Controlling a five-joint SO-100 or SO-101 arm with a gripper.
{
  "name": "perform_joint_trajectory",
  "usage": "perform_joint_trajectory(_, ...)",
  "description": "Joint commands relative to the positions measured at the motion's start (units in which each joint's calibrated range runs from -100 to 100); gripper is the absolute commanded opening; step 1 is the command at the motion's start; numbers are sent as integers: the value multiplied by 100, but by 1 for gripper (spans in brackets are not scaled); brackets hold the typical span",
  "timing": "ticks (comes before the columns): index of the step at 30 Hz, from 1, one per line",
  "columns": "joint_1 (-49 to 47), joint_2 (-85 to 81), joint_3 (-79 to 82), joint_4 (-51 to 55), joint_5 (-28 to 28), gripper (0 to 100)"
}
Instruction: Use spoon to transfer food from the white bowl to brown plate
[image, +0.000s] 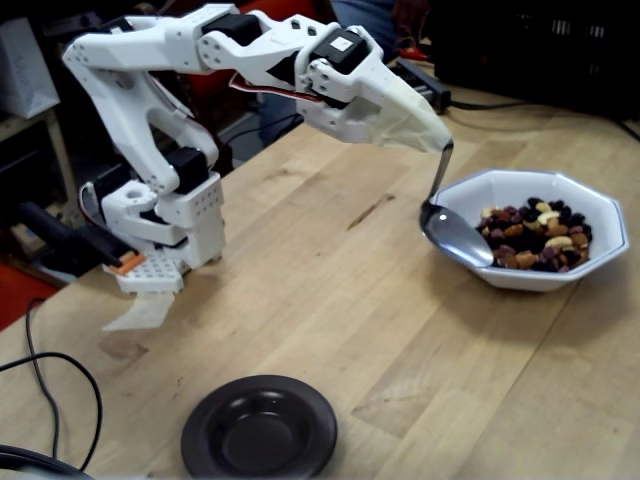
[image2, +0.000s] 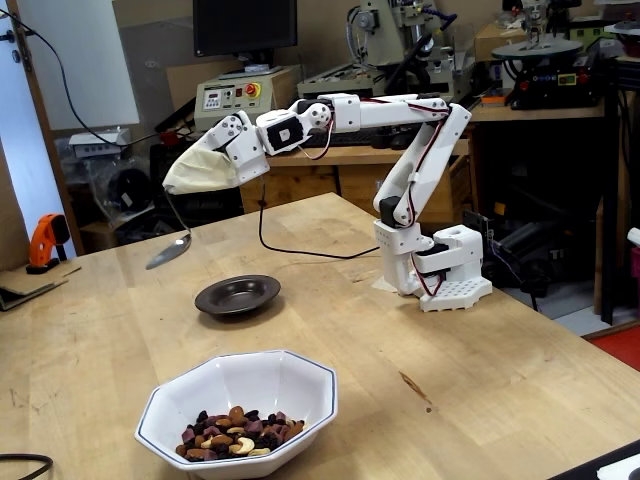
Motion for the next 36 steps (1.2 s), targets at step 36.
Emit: perform_joint_trajectory(36,4,340,2843,-4265,1421,4)
